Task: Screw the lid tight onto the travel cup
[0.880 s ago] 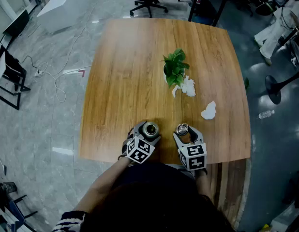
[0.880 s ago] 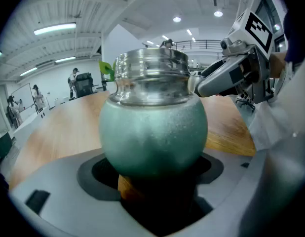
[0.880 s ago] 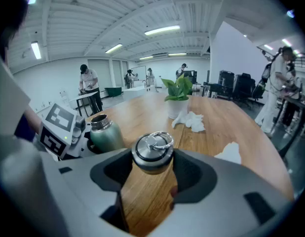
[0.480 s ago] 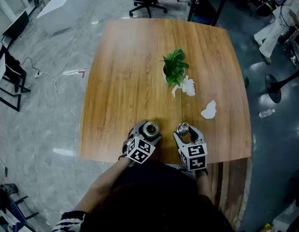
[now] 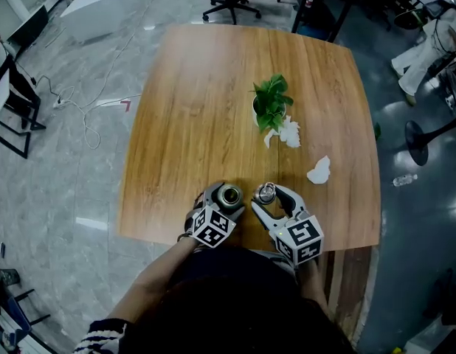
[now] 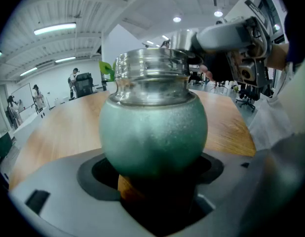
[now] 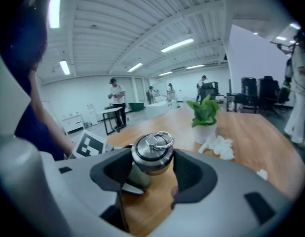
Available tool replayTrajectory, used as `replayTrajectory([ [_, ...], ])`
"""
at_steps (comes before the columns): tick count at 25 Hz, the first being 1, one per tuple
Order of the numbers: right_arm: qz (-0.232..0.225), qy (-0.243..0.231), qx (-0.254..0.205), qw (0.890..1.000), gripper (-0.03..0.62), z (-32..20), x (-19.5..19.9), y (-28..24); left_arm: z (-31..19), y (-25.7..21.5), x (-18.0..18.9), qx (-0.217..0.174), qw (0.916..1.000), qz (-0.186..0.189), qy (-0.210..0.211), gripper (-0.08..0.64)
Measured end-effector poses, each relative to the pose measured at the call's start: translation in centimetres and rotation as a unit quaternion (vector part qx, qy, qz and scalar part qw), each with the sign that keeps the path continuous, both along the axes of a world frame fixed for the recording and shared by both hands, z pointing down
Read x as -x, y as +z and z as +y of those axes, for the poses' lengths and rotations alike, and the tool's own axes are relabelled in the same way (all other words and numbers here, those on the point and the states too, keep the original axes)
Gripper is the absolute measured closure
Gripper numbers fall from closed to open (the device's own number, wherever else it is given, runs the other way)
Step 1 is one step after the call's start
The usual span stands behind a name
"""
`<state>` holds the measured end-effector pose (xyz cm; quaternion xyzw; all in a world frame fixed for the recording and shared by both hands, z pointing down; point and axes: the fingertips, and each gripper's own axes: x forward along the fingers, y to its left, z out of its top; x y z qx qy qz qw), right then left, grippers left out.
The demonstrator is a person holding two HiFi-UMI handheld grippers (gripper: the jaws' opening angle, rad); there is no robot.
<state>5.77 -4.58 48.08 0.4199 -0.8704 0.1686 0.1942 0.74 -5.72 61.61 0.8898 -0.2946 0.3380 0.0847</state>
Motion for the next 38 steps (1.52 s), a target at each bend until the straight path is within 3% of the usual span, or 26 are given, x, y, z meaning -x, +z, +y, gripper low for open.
replayTrajectory([
  [5, 0.025, -0.122, -0.012, 0.992, 0.327, 0.0, 5.2, -1.2, 0.0, 0.1, -0.1, 0.000, 1.0000, 0.001, 0.000, 0.181],
  [9, 0.043, -0.165, -0.003, 0.985, 0.326, -0.1, 7.2, 0.4, 0.0, 0.1, -0.1, -0.001, 1.0000, 0.001, 0.002, 0.181],
  [22, 0.056, -0.182, 0.037, 0.981, 0.327, 0.2, 8.3, 3.2, 0.1, 0.1, -0.1, -0.001, 1.0000, 0.001, 0.002, 0.181],
  [31, 0.013, -0.174, 0.067, 0.982, 0.325, 0.3, 8.3, 3.0, 0.0, 0.1, -0.1, 0.001, 1.0000, 0.001, 0.003, 0.181],
  [34, 0.010, -0.180, 0.063, 0.982, 0.325, 0.7, 7.9, 2.4, 0.7, 0.2, -0.2, 0.011, 0.9993, 0.001, 0.037, 0.181],
  [36, 0.011, -0.189, 0.061, 0.980, 0.325, 1.2, 7.5, 2.1, 2.1, 0.1, -0.6, 0.015, 0.9952, 0.004, 0.096, 0.181],
  [38, 0.010, -0.215, 0.068, 0.974, 0.324, 2.1, 7.5, 2.1, 3.7, 0.0, -1.0, 0.018, 0.9861, 0.005, 0.165, 0.181],
])
